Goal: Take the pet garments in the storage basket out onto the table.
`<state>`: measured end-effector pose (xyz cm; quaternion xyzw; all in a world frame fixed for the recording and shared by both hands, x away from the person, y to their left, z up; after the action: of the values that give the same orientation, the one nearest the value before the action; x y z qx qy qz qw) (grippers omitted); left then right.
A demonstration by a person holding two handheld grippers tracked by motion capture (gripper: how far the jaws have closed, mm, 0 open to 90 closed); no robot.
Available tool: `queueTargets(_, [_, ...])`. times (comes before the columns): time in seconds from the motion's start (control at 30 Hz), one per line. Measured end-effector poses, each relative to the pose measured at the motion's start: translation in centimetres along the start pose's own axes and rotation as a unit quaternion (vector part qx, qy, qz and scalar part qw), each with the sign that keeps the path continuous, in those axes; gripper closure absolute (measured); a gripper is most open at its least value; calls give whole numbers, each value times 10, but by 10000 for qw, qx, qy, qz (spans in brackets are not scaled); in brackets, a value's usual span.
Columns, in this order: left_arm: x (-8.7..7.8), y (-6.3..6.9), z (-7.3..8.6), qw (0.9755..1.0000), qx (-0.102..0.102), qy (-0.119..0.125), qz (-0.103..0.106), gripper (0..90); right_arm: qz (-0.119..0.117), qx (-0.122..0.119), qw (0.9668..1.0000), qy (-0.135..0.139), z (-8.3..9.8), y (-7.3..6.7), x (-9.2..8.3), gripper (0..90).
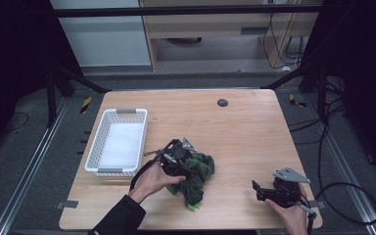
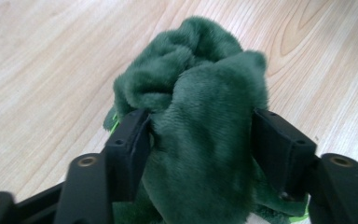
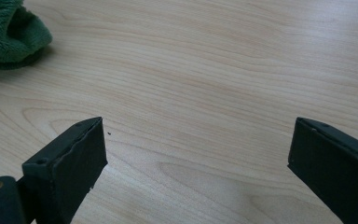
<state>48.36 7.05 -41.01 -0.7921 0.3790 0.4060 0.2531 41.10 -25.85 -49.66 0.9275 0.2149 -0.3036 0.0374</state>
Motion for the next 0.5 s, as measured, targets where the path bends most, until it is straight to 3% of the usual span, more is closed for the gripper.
queueTargets(0.33, [-20, 0, 7, 9988, -89, 460, -138, 270, 13, 6, 10000, -2, 0, 0, 0, 42])
queueTargets(0.5, [-32, -5, 17, 9959, -228, 831, -283, 249, 18, 1, 10000, -1, 0, 0, 0, 41])
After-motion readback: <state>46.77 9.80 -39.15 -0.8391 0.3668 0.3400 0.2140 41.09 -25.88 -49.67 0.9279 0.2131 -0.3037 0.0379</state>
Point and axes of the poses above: each handheld gripper's, and its own axes: x roughly forward along the jaws, z roughly out of its underside, y roughly to its right, the point moved 1 cm from there along x, roughly forward along the jaws, and after that the axes turned 6 degrees about -z, right-handed, at the moved point
